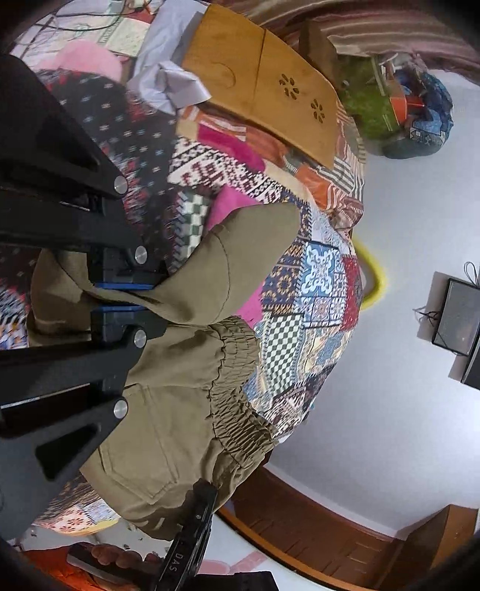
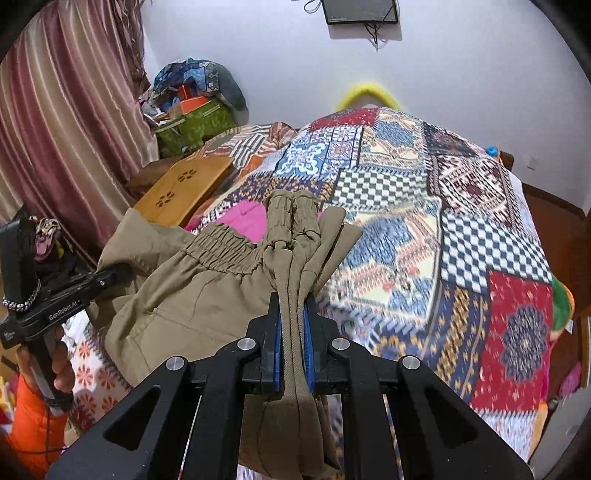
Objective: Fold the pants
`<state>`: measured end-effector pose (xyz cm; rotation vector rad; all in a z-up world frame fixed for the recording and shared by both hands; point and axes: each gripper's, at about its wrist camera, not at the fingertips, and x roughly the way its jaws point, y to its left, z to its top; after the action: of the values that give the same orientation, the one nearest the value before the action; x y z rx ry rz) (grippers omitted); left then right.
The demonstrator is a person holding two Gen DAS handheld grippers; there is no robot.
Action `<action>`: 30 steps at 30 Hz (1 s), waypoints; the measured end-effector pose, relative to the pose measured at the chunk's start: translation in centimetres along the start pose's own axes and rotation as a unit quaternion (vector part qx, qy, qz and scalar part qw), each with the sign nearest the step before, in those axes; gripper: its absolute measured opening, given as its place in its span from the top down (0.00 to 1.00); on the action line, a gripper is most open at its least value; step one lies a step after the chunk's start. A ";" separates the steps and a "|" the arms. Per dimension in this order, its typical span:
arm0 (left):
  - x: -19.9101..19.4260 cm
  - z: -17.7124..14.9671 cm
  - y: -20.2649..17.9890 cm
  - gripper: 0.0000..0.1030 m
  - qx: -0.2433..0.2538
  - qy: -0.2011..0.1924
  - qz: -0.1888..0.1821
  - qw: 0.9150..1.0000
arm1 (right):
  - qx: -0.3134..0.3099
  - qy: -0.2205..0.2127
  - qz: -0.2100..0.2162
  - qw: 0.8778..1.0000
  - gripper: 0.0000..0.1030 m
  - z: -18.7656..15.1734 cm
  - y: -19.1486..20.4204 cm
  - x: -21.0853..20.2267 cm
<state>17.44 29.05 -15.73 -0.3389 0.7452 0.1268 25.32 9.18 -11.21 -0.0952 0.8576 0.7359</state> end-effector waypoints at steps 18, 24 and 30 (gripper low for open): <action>10.0 9.5 5.5 0.94 0.011 0.011 0.021 1.000 | -0.012 -0.031 -0.027 0.999 0.92 7.0 1.3 8.7; 14.2 12.1 6.6 0.94 0.014 0.022 0.039 0.999 | -0.004 -0.030 -0.038 0.999 0.92 8.2 0.9 11.9; 18.0 13.5 7.5 0.94 0.028 0.032 0.068 0.997 | 0.009 -0.025 -0.045 0.999 0.92 8.5 0.4 14.8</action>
<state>37.57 40.61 -20.71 -0.2405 0.8333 0.2237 36.95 20.70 -16.08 -0.0970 0.8065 0.6436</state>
